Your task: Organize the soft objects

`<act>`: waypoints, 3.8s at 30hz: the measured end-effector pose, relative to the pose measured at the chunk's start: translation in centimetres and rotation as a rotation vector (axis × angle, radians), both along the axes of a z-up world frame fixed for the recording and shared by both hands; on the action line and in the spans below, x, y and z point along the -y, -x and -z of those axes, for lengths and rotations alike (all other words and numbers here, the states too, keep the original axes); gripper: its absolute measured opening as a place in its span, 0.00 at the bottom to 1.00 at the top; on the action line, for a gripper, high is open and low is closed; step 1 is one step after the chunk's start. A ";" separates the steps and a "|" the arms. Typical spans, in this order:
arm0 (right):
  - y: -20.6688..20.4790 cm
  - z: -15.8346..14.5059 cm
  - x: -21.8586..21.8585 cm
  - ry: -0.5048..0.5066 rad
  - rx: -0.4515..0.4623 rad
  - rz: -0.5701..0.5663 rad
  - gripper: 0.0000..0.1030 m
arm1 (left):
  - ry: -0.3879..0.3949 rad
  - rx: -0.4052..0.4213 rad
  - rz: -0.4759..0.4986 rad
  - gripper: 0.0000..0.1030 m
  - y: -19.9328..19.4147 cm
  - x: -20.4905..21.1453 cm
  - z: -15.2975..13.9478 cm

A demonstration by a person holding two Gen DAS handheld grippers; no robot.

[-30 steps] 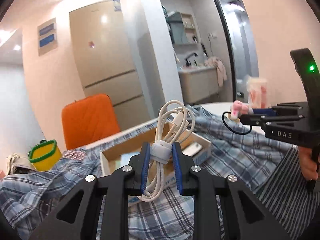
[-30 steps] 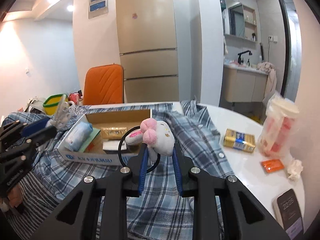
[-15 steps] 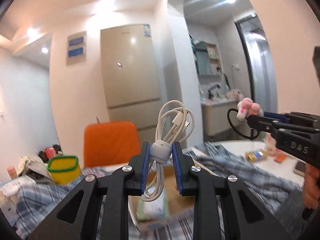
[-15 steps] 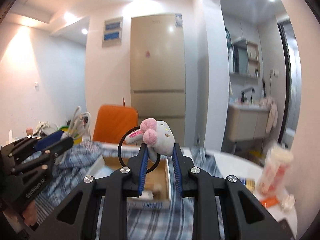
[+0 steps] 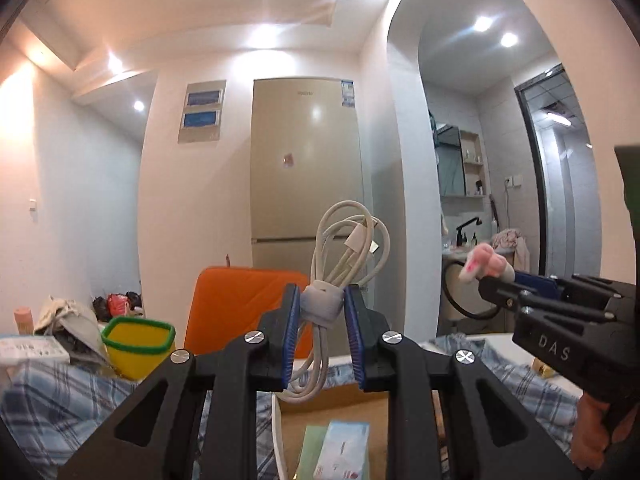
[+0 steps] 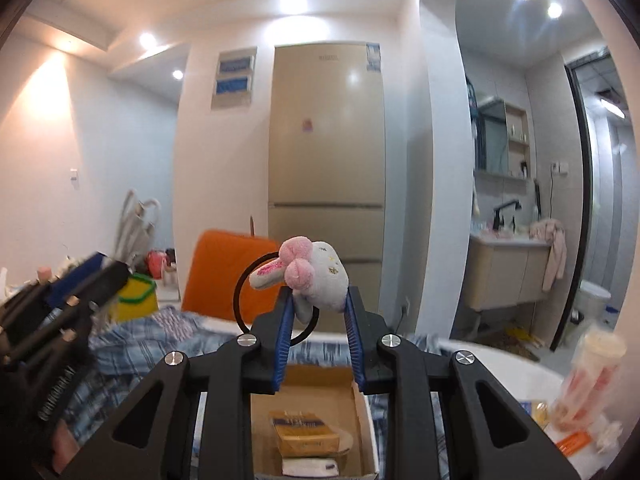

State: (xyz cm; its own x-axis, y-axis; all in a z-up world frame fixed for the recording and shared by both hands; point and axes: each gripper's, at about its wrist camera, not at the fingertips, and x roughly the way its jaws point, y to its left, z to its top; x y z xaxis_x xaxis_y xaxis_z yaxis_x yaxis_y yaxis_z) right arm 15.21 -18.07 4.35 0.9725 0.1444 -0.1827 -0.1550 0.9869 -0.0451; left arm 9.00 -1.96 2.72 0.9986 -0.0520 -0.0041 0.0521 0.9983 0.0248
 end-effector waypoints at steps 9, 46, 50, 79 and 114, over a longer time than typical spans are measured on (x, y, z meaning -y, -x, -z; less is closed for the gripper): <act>-2.8 5.4 0.4 0.061 -0.152 0.021 0.25 | 0.046 -0.197 -0.029 0.21 -3.5 -0.4 3.3; -4.2 7.2 1.4 0.024 -0.275 -0.029 0.58 | -0.004 -0.595 0.053 0.27 -9.4 1.7 6.9; -3.8 6.9 1.6 0.016 -0.253 -0.020 0.59 | -0.003 -0.578 0.055 0.57 -9.3 1.6 6.7; 11.2 -1.8 3.6 -0.020 0.130 -0.006 1.00 | -0.060 -0.039 0.017 1.00 8.1 -0.6 -2.0; 13.4 3.8 4.4 -0.005 0.121 0.009 1.00 | -0.049 -0.071 -0.012 1.00 9.3 -1.3 2.8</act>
State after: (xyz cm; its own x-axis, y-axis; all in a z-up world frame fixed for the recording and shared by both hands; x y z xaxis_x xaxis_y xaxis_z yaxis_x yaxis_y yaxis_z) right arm 1.81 -22.52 0.51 0.9886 0.1361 -0.0636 -0.1398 0.9885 -0.0582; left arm -0.30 -0.70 -0.10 0.9963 -0.0378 -0.0769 0.0433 0.9966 0.0702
